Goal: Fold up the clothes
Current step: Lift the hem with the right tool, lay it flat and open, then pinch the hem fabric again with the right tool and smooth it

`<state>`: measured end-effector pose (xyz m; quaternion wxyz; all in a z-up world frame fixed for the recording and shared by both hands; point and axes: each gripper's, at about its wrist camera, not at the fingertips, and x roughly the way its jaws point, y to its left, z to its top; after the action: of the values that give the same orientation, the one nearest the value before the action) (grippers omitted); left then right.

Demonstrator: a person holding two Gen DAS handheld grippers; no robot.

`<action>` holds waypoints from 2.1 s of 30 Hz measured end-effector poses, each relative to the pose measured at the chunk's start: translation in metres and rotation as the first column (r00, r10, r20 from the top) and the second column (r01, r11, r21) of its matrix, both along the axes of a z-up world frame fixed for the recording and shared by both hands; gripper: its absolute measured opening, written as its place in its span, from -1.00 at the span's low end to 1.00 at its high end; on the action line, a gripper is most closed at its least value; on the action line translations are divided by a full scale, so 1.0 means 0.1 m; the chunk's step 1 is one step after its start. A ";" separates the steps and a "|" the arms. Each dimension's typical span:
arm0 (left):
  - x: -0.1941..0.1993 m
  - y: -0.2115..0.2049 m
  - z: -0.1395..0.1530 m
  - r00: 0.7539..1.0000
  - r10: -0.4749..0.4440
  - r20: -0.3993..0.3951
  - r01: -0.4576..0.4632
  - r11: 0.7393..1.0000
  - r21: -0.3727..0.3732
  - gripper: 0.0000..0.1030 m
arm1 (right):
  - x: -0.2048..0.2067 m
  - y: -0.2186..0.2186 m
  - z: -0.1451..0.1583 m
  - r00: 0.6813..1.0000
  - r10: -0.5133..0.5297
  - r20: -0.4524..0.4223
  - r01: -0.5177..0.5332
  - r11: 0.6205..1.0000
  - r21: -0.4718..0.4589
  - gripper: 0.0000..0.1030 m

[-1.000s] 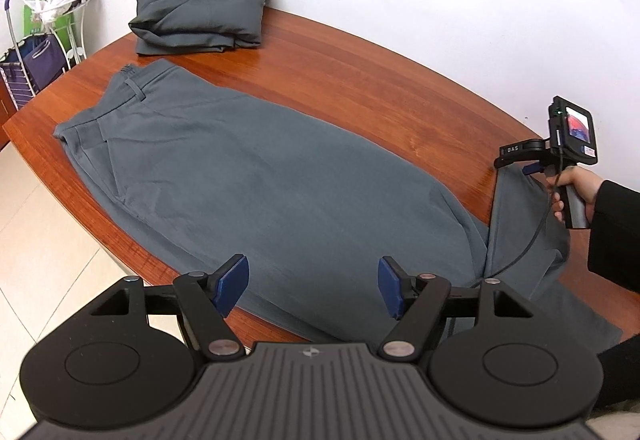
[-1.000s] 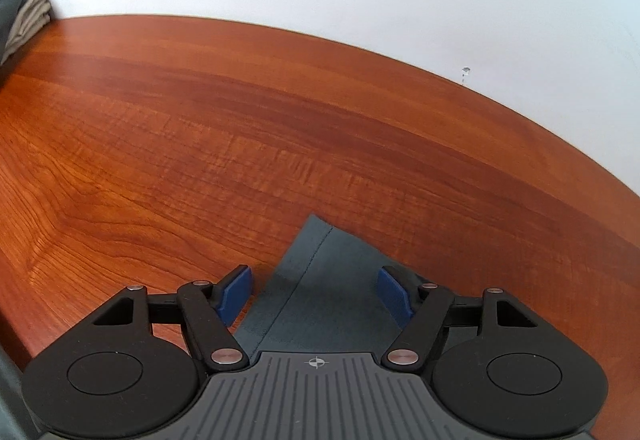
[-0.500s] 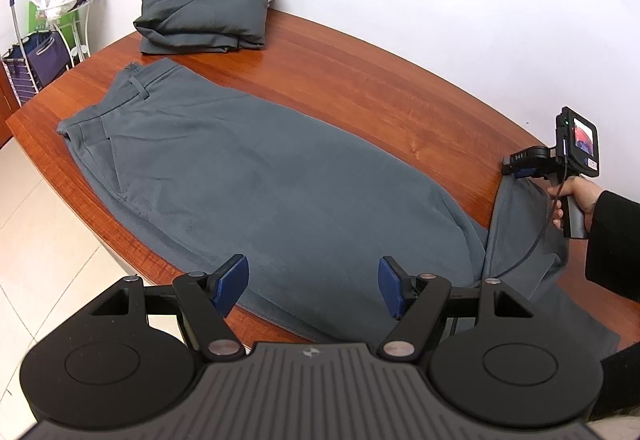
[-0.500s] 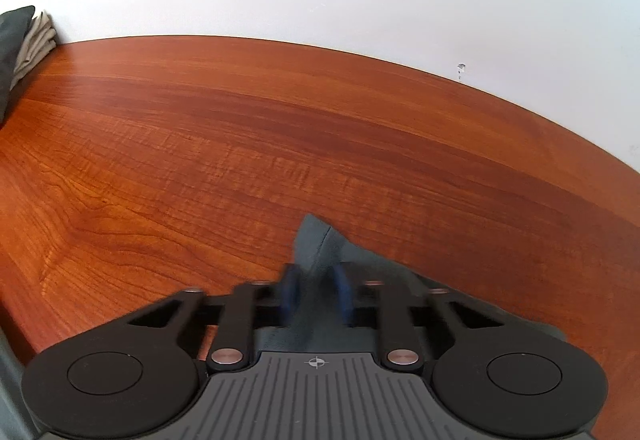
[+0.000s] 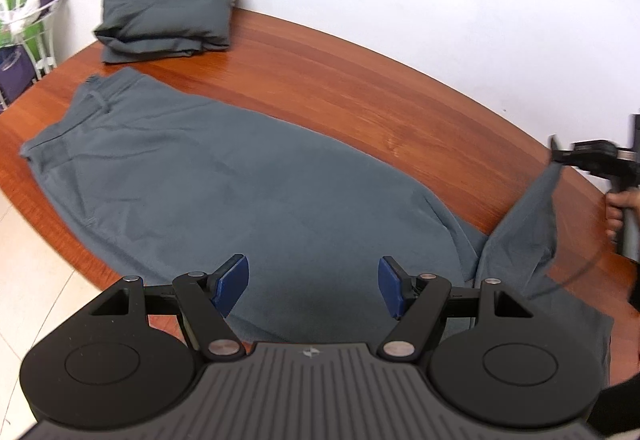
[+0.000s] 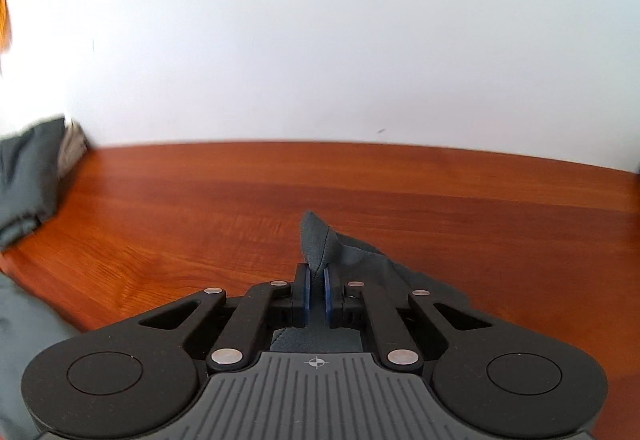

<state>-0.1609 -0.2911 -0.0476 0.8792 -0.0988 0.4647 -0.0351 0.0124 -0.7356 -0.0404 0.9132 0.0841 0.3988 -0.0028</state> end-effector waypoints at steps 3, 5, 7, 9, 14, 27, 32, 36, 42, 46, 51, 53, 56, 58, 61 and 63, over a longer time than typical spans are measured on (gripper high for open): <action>0.13 -0.04 -0.07 0.998 -0.062 -0.006 0.062 0.998 -0.015 0.48 | -0.44 -0.18 0.24 0.999 -0.048 0.025 0.047 0.999 0.017 -0.83; 0.21 -0.09 -0.10 0.994 -0.113 -0.005 0.113 0.993 -0.017 0.48 | -0.74 -0.29 0.37 0.996 -0.086 0.035 0.085 0.996 0.022 -0.83; 0.29 -0.16 -0.14 0.984 -0.177 -0.003 0.177 0.984 -0.014 0.48 | -1.06 -0.38 0.49 0.991 -0.130 0.041 0.129 0.991 0.026 -0.83; 0.36 -0.24 -0.17 0.971 -0.238 -0.006 0.238 0.971 -0.012 0.48 | -1.36 -0.46 0.59 0.983 -0.178 0.048 0.176 0.984 0.029 -0.83; 0.47 -0.48 -0.26 0.921 -0.390 -0.009 0.390 0.921 -0.014 0.48 | -2.13 -0.61 0.71 0.954 -0.299 0.026 0.299 0.954 0.017 -0.83; 0.35 -1.24 -0.41 0.801 -0.598 -0.027 0.599 0.800 0.039 0.48 | -3.31 -0.90 -0.04 0.878 -0.449 -0.168 0.459 0.888 0.027 -0.82; 0.26 -1.53 -0.44 0.808 -0.589 -0.017 0.589 0.805 0.065 0.48 | -3.37 -1.05 -0.23 0.899 -0.375 -0.227 0.396 0.916 0.058 -0.73; 0.14 -1.76 -0.43 0.848 -0.530 -0.013 0.529 0.845 0.081 0.48 | -3.41 -1.26 -0.20 0.930 -0.271 -0.247 0.302 0.949 0.093 -0.42; -0.10 -2.00 -0.37 0.918 -0.397 0.005 0.396 0.915 0.077 0.48 | -3.27 -1.63 -0.08 0.962 -0.144 -0.230 0.176 0.976 0.125 -0.11; -0.22 -2.15 -0.35 0.947 -0.321 -0.005 0.321 0.945 0.063 0.48 | -3.00 -1.95 -0.18 0.970 -0.098 -0.223 0.133 0.980 0.146 -0.04; -0.38 -2.31 -0.27 0.959 -0.282 0.006 0.281 0.957 0.073 0.49 | -2.69 -2.17 -0.37 0.973 -0.029 -0.230 0.071 0.981 0.180 -0.02; -0.43 -2.36 -0.24 0.964 -0.266 0.004 0.265 0.961 0.082 0.49 | -2.57 -2.23 -0.46 0.972 -0.001 -0.233 0.049 0.979 0.200 -0.02; -0.52 -2.42 -0.19 0.970 -0.242 0.006 0.240 0.966 0.091 0.49 | -2.36 -2.26 -0.60 0.969 0.047 -0.243 0.009 0.975 0.224 -0.01; -0.59 -2.45 -0.15 0.974 -0.228 0.007 0.227 0.969 0.098 0.50 | -2.24 -2.27 -0.69 0.965 0.058 -0.255 0.001 0.974 0.226 0.02; -0.66 -2.47 -0.14 0.978 -0.208 0.004 0.206 0.972 0.108 0.50 | -2.10 -2.30 -0.83 0.960 0.073 -0.271 -0.004 0.969 0.246 0.03; -0.70 -2.47 -0.13 0.981 -0.193 -0.001 0.191 0.975 0.112 0.50 | -2.02 -2.31 -0.88 0.957 0.090 -0.276 -0.019 0.968 0.250 0.03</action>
<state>-0.2310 -0.5382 -0.0609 0.8782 -0.0041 0.4690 -0.0944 -0.1900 -0.9669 -0.1287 0.8284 0.1837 0.5258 0.0597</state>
